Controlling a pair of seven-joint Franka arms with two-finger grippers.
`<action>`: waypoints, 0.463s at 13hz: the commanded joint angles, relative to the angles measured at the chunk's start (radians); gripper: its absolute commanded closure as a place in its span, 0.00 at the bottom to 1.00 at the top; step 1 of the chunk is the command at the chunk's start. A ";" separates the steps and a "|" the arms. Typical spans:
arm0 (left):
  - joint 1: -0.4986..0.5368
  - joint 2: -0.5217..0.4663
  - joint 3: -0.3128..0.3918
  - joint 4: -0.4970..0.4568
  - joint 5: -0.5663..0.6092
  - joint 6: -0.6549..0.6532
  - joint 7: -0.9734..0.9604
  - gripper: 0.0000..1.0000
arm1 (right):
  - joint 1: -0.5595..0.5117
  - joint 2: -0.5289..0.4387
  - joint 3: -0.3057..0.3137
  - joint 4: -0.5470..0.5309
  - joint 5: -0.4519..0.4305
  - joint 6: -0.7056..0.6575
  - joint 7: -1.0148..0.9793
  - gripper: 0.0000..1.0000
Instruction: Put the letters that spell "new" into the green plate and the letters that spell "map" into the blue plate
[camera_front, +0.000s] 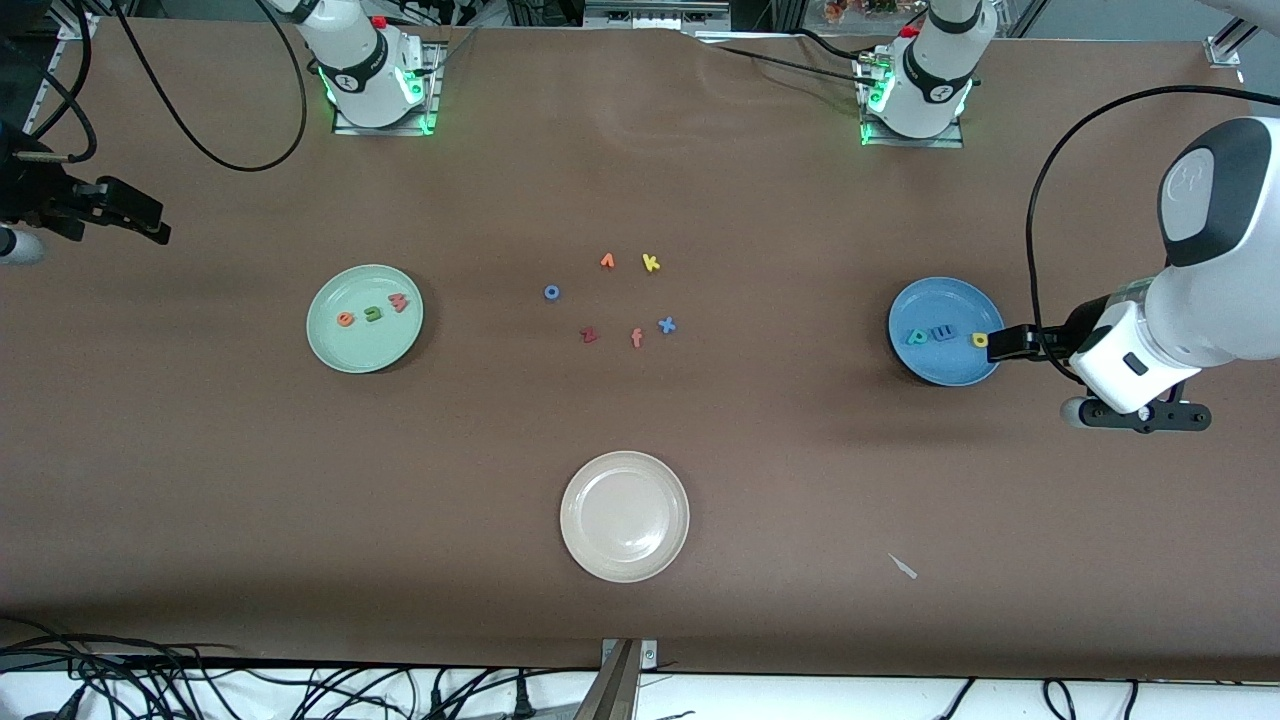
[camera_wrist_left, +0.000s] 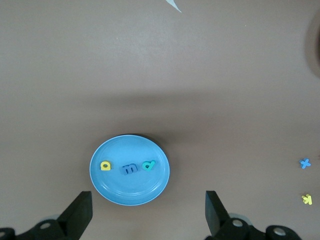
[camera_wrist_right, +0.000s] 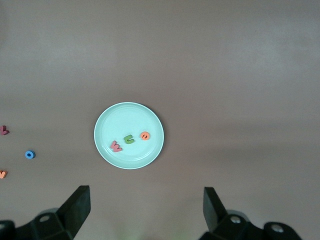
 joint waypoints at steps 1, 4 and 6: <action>-0.001 -0.031 0.009 -0.034 -0.031 0.013 0.023 0.01 | -0.019 0.011 0.015 0.027 -0.002 -0.013 -0.011 0.00; 0.001 -0.031 0.009 -0.034 -0.031 0.013 0.023 0.01 | -0.015 0.012 0.017 0.027 -0.007 -0.007 -0.009 0.00; -0.001 -0.031 0.009 -0.035 -0.031 0.013 0.023 0.01 | -0.015 0.012 0.017 0.027 -0.002 -0.009 -0.009 0.00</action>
